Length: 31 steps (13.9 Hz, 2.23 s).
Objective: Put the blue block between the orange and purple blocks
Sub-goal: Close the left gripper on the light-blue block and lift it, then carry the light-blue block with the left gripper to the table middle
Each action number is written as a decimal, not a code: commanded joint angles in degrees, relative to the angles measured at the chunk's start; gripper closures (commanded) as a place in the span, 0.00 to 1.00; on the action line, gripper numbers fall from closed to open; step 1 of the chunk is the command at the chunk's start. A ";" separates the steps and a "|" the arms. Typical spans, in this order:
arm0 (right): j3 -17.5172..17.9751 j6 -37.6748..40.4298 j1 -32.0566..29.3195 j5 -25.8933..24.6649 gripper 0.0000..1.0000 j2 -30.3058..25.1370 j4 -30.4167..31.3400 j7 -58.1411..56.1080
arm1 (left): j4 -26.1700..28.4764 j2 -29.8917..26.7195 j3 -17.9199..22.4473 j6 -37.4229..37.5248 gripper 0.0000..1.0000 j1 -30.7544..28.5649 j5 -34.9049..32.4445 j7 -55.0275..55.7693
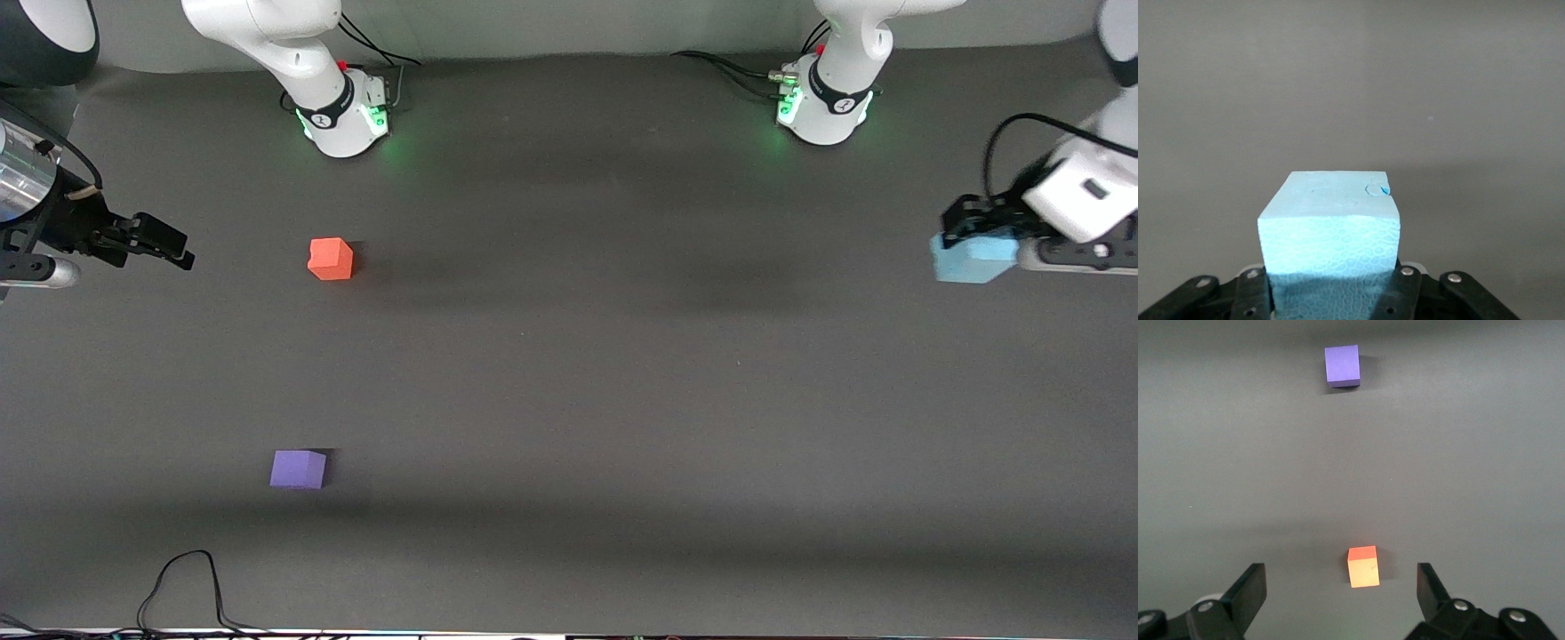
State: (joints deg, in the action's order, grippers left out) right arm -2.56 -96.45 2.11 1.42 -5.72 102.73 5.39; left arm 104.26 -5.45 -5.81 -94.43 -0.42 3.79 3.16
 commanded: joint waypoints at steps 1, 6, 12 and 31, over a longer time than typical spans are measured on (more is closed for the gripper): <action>-0.17 0.12 0.26 -0.80 0.00 -0.26 -0.08 0.06 | -7.64 5.78 -3.22 0.83 0.82 8.04 -0.71 13.41; -0.17 0.03 0.26 -0.80 0.00 -0.09 0.10 -0.02 | -29.85 25.97 -8.34 0.83 0.83 24.80 -4.56 45.30; -0.17 0.12 0.26 -0.80 0.00 -0.17 0.27 -0.38 | -35.71 39.35 -8.25 -5.57 0.84 33.20 -9.15 51.78; 0.36 -0.32 0.35 -0.36 0.00 1.32 0.10 -0.02 | -33.77 59.50 -8.07 -28.79 0.00 36.72 -12.58 51.69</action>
State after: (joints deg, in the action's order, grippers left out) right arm -2.38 -96.57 2.26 1.42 -5.05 103.54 5.39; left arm 71.50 54.04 -14.48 -123.32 35.76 -8.28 54.90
